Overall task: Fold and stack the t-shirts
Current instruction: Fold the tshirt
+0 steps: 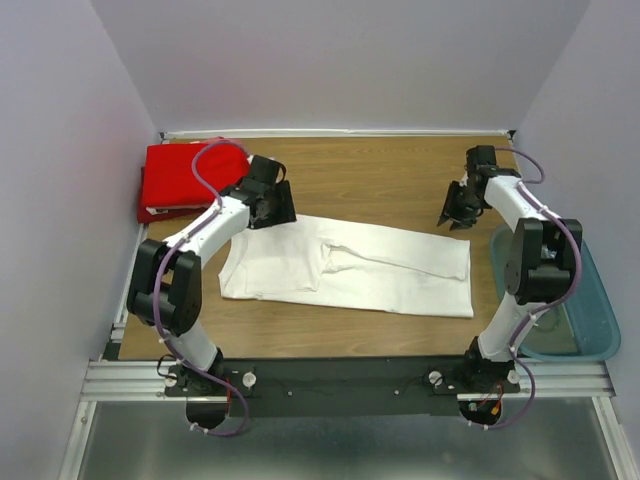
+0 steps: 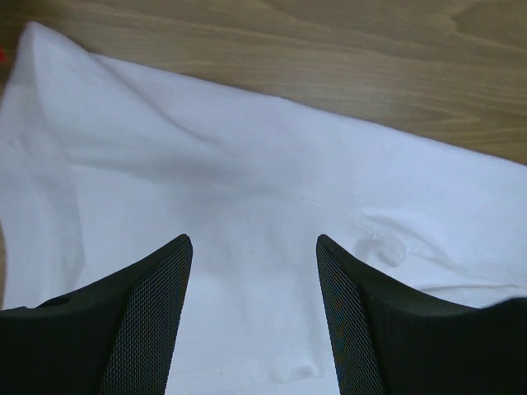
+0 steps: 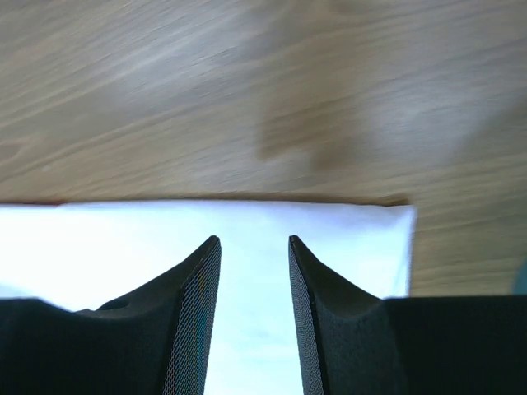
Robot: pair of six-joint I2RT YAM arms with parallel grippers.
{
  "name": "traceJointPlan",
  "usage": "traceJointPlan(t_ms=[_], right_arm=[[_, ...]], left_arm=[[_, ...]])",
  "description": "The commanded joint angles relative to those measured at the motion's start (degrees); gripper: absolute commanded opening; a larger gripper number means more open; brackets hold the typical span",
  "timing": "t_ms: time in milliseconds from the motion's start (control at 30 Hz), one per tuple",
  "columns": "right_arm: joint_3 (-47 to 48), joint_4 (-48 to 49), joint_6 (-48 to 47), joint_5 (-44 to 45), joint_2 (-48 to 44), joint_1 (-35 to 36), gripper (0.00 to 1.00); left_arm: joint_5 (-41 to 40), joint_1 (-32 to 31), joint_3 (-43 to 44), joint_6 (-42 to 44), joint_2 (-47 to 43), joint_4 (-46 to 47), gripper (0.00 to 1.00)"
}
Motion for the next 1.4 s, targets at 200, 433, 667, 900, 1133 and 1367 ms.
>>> traceJointPlan(t_ms=[200, 433, 667, 900, 1133, 1367], right_arm=[[-6.36, 3.28, 0.37, -9.35, -3.21, 5.95, 0.45], [-13.48, 3.63, 1.33, -11.72, -3.39, 6.3, 0.45], [-20.68, 2.76, 5.72, -10.58, -6.46, 6.39, 0.45], [-23.77, -0.32, 8.63, -8.82, -11.38, 6.83, 0.45], [-25.0, -2.08, 13.45, -9.26, -14.46, 10.33, 0.45], [-21.76, -5.58, 15.14, -4.8, -17.62, 11.75, 0.45]], left_arm=[[7.6, -2.07, -5.98, -1.3, 7.47, 5.42, 0.7], [6.99, -2.86, -0.01, 1.69, 15.56, 4.98, 0.69], [6.81, -3.56, 13.23, 5.9, 25.65, 0.33, 0.69], [5.67, -3.57, 30.39, 9.95, 36.03, -6.0, 0.69], [6.02, -3.57, 46.65, 11.45, 45.53, -10.49, 0.69], [7.43, -3.57, 55.27, 11.62, 49.4, -12.07, 0.68]])
